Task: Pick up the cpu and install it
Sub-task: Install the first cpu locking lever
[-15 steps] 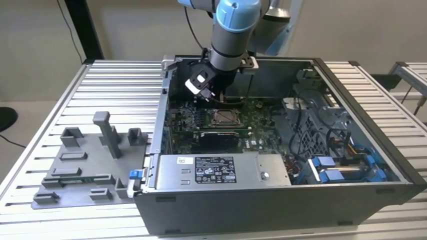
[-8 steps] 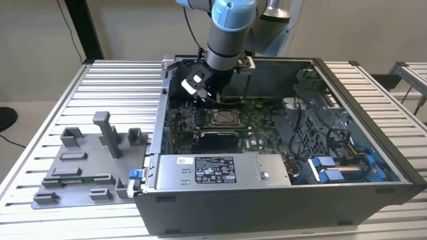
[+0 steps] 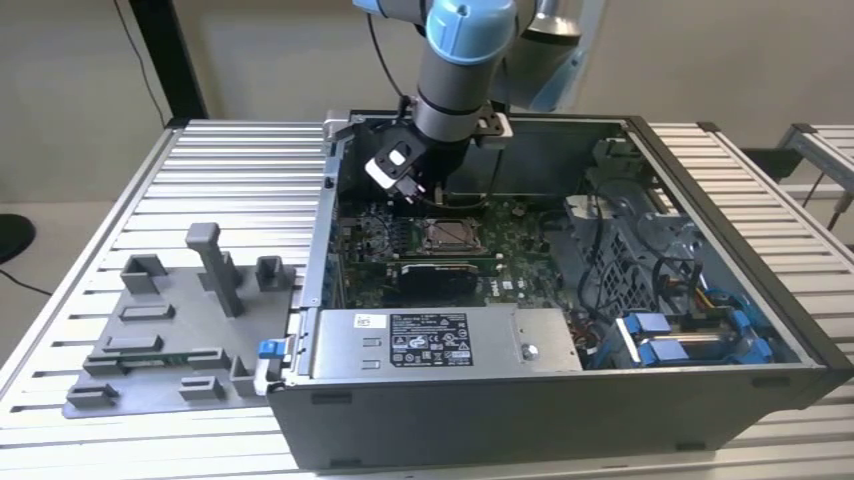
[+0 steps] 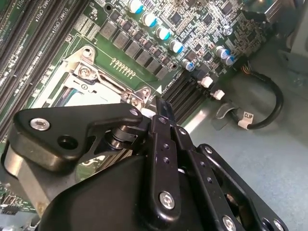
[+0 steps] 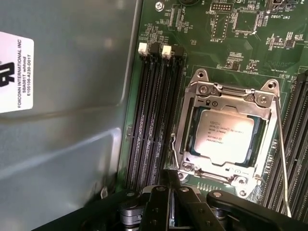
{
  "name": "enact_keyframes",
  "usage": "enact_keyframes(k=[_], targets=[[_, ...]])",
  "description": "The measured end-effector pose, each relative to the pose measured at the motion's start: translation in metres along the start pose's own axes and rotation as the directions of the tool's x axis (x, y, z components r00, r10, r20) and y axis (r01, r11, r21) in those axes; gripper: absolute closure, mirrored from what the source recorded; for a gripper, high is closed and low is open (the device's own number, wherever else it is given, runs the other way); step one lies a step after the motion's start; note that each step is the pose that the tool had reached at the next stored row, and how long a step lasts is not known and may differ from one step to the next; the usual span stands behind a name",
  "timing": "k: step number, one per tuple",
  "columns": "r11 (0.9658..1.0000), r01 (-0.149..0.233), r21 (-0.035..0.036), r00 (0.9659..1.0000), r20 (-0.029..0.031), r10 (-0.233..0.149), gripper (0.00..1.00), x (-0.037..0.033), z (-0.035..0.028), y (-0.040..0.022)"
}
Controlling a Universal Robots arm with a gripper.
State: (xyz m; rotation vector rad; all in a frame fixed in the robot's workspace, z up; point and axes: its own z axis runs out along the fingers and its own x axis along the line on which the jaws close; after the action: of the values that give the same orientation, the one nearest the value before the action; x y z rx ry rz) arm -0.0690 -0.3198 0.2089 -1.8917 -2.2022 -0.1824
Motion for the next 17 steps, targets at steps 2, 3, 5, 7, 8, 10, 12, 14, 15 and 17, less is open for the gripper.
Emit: enact_keyframes(k=[2, 3, 5, 7, 8, 10, 12, 14, 15, 17], targets=[[1.0, 0.0, 0.0, 1.0, 0.0001, 0.0, 1.0, -0.0002, 0.0001, 0.0008], [1.0, 0.0, 0.0001, 1.0, 0.0002, 0.0, 1.0, -0.0002, 0.0001, 0.0013], [1.0, 0.0, 0.0001, 1.0, 0.0004, 0.0, 1.0, -0.0004, 0.0002, 0.0021], [1.0, 0.0, 0.0002, 1.0, 0.0005, 0.0, 1.0, -0.0005, 0.0005, 0.0027], [1.0, 0.0, 0.0, 1.0, 0.0005, 0.0, 1.0, -0.0005, 0.0007, 0.0029], [1.0, 0.0, 0.0001, 1.0, 0.0005, 0.0, 1.0, -0.0006, 0.0012, 0.0034], [1.0, 0.0, 0.0002, 1.0, 0.0008, 0.0, 1.0, -0.0006, 0.0016, 0.0038], [1.0, 0.0, 0.0002, 1.0, 0.0008, 0.0, 1.0, -0.0005, 0.0021, 0.0044], [1.0, 0.0, 0.0002, 1.0, 0.0009, 0.0, 1.0, -0.0005, 0.0024, 0.0047], [1.0, 0.0, 0.0003, 1.0, 0.0011, 0.0, 1.0, -0.0004, 0.0028, 0.0053]])
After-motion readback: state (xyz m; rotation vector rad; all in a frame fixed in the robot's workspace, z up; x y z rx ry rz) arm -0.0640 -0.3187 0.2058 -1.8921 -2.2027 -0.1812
